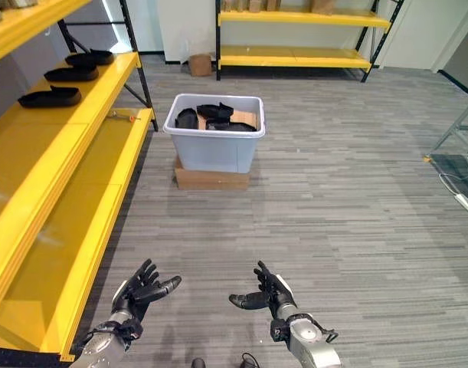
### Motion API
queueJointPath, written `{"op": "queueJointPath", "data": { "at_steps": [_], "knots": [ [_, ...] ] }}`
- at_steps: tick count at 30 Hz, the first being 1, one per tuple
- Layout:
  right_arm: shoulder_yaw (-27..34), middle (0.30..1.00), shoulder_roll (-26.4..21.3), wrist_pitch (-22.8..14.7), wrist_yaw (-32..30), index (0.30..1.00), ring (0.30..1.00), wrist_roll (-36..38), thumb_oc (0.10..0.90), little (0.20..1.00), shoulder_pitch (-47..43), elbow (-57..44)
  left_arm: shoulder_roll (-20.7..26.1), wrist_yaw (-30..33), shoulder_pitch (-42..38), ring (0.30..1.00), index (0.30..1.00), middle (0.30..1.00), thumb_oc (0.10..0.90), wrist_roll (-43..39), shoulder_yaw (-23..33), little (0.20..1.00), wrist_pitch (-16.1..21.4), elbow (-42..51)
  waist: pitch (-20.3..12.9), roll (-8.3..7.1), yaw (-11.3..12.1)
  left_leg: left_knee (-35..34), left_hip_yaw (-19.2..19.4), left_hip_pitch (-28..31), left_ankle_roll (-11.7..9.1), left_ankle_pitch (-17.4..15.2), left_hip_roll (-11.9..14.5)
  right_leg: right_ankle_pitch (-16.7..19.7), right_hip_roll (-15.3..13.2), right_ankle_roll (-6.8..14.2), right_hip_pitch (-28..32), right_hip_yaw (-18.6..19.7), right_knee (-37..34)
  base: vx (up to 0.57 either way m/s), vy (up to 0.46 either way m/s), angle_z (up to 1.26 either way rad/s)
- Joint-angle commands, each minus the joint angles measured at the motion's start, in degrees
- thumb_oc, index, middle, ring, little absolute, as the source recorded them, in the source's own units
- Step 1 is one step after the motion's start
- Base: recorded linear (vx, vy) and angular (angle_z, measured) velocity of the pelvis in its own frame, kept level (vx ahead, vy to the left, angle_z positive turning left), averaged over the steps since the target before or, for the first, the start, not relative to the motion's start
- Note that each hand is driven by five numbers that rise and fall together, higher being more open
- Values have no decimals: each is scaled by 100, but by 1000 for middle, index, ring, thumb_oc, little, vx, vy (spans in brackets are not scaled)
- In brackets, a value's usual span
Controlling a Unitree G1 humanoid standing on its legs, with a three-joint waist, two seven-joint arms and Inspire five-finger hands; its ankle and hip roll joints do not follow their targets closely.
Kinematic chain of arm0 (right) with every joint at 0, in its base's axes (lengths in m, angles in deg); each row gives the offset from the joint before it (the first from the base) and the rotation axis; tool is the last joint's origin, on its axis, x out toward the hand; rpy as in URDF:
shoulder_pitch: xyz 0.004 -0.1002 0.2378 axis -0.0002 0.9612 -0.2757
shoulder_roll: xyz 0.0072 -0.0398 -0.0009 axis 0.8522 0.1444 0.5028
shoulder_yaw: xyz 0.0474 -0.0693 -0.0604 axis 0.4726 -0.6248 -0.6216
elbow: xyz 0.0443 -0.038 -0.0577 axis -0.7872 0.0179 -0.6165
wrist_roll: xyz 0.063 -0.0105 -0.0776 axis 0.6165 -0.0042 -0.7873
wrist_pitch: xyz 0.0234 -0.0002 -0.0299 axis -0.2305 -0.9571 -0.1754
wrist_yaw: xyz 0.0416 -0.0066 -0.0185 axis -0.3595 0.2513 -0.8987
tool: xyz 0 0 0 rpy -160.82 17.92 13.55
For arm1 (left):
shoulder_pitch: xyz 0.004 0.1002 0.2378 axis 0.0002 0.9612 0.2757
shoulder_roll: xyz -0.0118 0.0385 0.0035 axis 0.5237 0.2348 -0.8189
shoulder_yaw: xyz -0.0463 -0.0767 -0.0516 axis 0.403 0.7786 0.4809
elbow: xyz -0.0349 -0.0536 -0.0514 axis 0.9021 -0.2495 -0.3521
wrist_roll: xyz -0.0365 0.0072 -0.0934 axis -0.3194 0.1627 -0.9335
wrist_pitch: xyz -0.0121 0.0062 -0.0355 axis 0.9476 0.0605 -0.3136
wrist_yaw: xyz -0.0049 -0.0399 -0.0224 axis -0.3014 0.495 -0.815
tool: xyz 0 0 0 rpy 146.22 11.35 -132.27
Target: Move parts from the plastic box to the shelf.
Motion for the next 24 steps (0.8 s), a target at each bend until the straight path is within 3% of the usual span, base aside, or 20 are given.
{"op": "queueJointPath", "data": {
  "at_steps": [1, 3, 4, 6, 7, 8, 10, 14, 19, 20, 21, 22, 24],
  "knots": [
    [140, 1000, 28, -584, 83, 1000, 1000, -92, 900, 1000, -314, -522, 266, -177, -270, 1000, 1000, 1000, 900, -102, 25, 1000, 502, 352, -243, -132, 64, 630, -185, -89, -72, -617, 209, 758, -893, 707, -507, 239, 842, -8, 137, -2],
    [151, 1000, 65, -606, 95, 1000, 1000, -131, 900, 1000, -236, -571, 297, -185, -268, 1000, 1000, 1000, 900, -29, 30, 1000, 509, 381, -110, -77, 15, 662, -197, 7, 39, -671, 118, 1270, -948, 761, -867, 441, 1676, 48, 186, 3],
    [201, 1000, 62, -626, 110, 1000, 1000, -106, 900, 1000, -188, -641, 339, -209, -273, 1000, 1000, 1000, 900, 64, 1, 1000, 524, 417, -16, -11, -60, 664, -175, 181, 84, -779, 105, 1241, -990, 735, -1347, 349, 2009, 165, 188, 12],
    [209, 1000, 54, -620, 105, 1000, 1000, -78, 900, 1000, -191, -632, 323, -236, -243, 1000, 1000, 1000, 900, 48, 15, 1000, 514, 413, -26, -23, -102, 594, -175, 314, 89, -842, 61, 1229, -989, 728, -1462, 248, 1788, 212, 76, 3],
    [216, 1000, 29, -621, 85, 1000, 1000, -33, 900, 1000, -220, -640, 323, -268, -251, 1000, 1000, 1000, 900, -17, 20, 1000, 511, 402, -30, -97, -145, 480, -186, 547, 54, -946, -67, 1314, -1008, 760, -1575, -3, 1099, 174, -4, -9],
    [216, 1000, 28, -621, 85, 1000, 1000, -33, 900, 1000, -220, -641, 323, -269, -251, 1000, 1000, 1000, 900, -18, 20, 1000, 511, 402, -16, -80, -156, 472, -199, 571, 50, -950, -49, 1317, -994, 759, -1534, -28, 1075, 262, -16, -12],
    [189, 1000, -7, -600, 53, 1000, 1000, -97, 900, 1000, -298, -599, 290, -327, -253, 1000, 1000, 1000, 900, -45, 53, 1000, 503, 357, -31, -119, -182, 318, -178, 906, -29, -1129, -100, 1476, -1246, 836, -1423, -525, 80, 260, -46, -7],
    [154, 1000, -70, -605, 58, 1000, 1000, -133, 900, 1000, -366, -631, 248, -312, -324, 1000, 1000, 1000, 900, 4, 34, 1000, 520, 283, -46, -146, -273, 319, -252, 1128, -129, -1286, -55, 1599, -1037, 867, -1614, -325, -203, 316, -76, 5],
    [175, 1000, -133, -659, 43, 1000, 1000, 58, 900, 1000, -330, -731, 194, -273, -374, 1000, 1000, 1000, 900, -65, 17, 1000, 542, 283, -399, -115, -349, 364, -417, 1314, -301, -1387, 306, 1119, -662, 577, -1538, -550, -3, 368, -135, 23],
    [195, 1000, -151, -669, 21, 1000, 1000, 102, 900, 1000, -304, -737, 191, -253, -367, 1000, 1000, 1000, 900, -89, 16, 1000, 537, 292, -524, -53, -357, 535, -401, 1354, -440, -1246, 540, 884, -489, 475, -1449, -677, 62, 264, -108, 21],
    [195, 1000, -148, -668, 21, 1000, 1000, 102, 900, 1000, -304, -738, 194, -252, -368, 1000, 1000, 1000, 900, -89, 16, 1000, 537, 292, -534, -68, -365, 528, -412, 1339, -438, -1227, 527, 902, -502, 472, -1453, -682, 40, 361, -156, 16],
    [184, 1000, -153, -671, 5, 1000, 1000, 141, 900, 1000, -296, -752, 199, -236, -360, 1000, 1000, 1000, 900, -123, 23, 1000, 547, 302, -555, -39, -353, 773, -367, 1247, -556, -1006, 634, 808, -379, 407, -1353, -715, 16, 194, -129, 13],
    [183, 1000, -167, -705, -2, 1000, 1000, 231, 900, 1000, -337, -759, 232, -195, -353, 1000, 1000, 1000, 900, -229, 19, 1000, 560, 358, -532, -131, -284, 2135, -359, 606, -834, -118, 849, 670, -153, 182, -980, -809, -247, 254, -230, 5]
  ]
}}
